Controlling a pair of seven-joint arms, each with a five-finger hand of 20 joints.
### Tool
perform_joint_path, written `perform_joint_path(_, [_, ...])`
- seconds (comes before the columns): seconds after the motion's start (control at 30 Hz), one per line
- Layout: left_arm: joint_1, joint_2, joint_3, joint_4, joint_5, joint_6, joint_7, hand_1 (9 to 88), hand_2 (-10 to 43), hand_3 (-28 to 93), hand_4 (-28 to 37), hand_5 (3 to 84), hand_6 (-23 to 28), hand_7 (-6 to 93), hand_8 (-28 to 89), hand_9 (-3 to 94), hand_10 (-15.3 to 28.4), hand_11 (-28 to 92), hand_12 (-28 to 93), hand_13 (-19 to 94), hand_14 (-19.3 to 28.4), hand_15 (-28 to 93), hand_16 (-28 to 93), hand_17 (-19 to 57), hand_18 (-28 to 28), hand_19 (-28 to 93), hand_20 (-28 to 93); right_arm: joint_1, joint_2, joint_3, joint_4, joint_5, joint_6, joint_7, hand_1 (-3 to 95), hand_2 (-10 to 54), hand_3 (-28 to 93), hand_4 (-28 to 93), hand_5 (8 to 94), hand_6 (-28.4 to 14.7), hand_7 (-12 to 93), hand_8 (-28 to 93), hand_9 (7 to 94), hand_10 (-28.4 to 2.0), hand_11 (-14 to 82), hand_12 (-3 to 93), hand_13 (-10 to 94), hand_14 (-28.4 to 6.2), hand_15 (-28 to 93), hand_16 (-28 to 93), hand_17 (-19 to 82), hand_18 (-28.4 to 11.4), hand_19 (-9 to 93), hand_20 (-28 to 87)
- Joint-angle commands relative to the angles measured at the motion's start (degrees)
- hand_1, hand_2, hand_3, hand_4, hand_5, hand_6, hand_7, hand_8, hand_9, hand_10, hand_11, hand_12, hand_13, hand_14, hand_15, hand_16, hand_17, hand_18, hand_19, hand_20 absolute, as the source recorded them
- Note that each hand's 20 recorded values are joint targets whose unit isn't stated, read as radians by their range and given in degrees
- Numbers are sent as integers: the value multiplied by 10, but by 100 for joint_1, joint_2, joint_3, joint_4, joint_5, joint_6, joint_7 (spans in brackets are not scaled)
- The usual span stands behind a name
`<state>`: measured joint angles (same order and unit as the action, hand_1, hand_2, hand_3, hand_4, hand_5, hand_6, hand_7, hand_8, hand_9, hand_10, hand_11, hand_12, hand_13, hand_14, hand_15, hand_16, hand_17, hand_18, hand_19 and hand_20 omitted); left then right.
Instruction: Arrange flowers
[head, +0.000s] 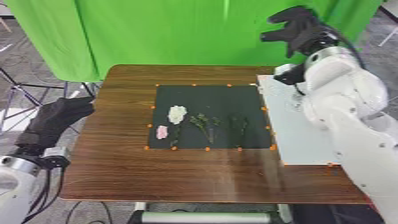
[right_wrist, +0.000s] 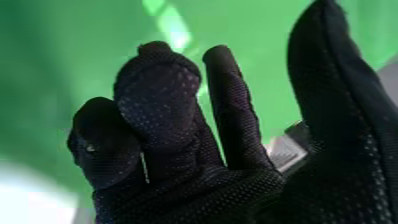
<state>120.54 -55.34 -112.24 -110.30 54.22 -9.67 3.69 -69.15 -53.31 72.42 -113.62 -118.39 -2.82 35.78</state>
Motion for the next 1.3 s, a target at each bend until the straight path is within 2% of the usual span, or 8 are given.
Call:
perform_joint_path(0.03, [164,-113,-45,-54,36,37,21,215,-23,618,-267,510,11,128,-61,456,142,180,129,340,192,178,38,21,154,85,181,-1950,984,1341,253,-487,-275,686,342,-95,563,-177,481,-33,43,-46,528,-179,71,182,855,-47,580,307,558,-157,932,519])
perform_joint_path(0.2, [223,-151,-109,-78,76,-59,2,225,-32,621,-256,509,11,128,-61,456,142,180,129,340,191,177,38,21,154,85,181,-2504,937,1607,595,-353,-619,808,329,-95,565,-184,470,-38,42,-37,510,-182,69,186,835,-53,594,301,545,-162,932,518])
perform_joint_path(0.37, [250,-175,-88,-86,72,-62,6,233,-34,615,-238,508,11,129,-61,455,141,180,128,340,191,175,38,21,154,85,181,-2532,804,1572,1012,-209,-545,804,336,-95,575,-185,479,-38,54,-34,520,-182,72,190,834,-52,601,290,544,-166,932,518])
perform_joint_path(0.43, [153,-147,-33,-41,75,-91,8,234,-34,613,-237,508,11,129,-61,454,141,179,128,340,191,176,39,21,154,85,181,-2583,808,1580,1064,-176,-549,798,339,-95,576,-186,480,-38,57,-34,523,-181,73,191,835,-52,605,287,545,-167,932,520])
perform_joint_path(0.73, [204,-188,-64,-70,70,-85,11,236,-32,613,-236,509,10,130,-62,455,141,180,129,339,191,176,38,21,153,83,181,-2385,757,1174,1510,-230,-138,655,373,-95,599,-188,499,-27,85,-35,557,-173,81,203,841,-45,625,276,557,-165,932,539])
perform_joint_path(1.07, [209,-211,-76,-74,50,-74,-20,236,-28,614,-235,507,11,130,-62,455,142,179,128,340,191,174,40,21,153,83,181,-2234,755,625,1856,-477,699,537,517,-95,634,-212,605,17,160,-72,709,-135,156,209,889,-22,639,269,605,-152,932,589])
perform_joint_path(1.17, [226,-220,-96,-92,41,-49,-20,237,-27,615,-236,504,19,126,-61,455,142,179,128,340,191,174,39,21,153,83,181,-2156,787,450,1952,-584,1123,497,603,-95,562,-203,682,4,151,59,799,-121,80,313,909,-16,627,278,618,-149,932,588])
perform_joint_path(1.3, [222,-216,-109,-96,37,-62,-34,235,-26,615,-235,499,26,121,-57,453,141,179,128,340,191,175,39,21,153,83,181,-2126,906,407,1857,-708,1574,499,666,-95,520,-185,797,0,154,91,890,-116,50,358,931,-7,614,287,637,-140,932,579])
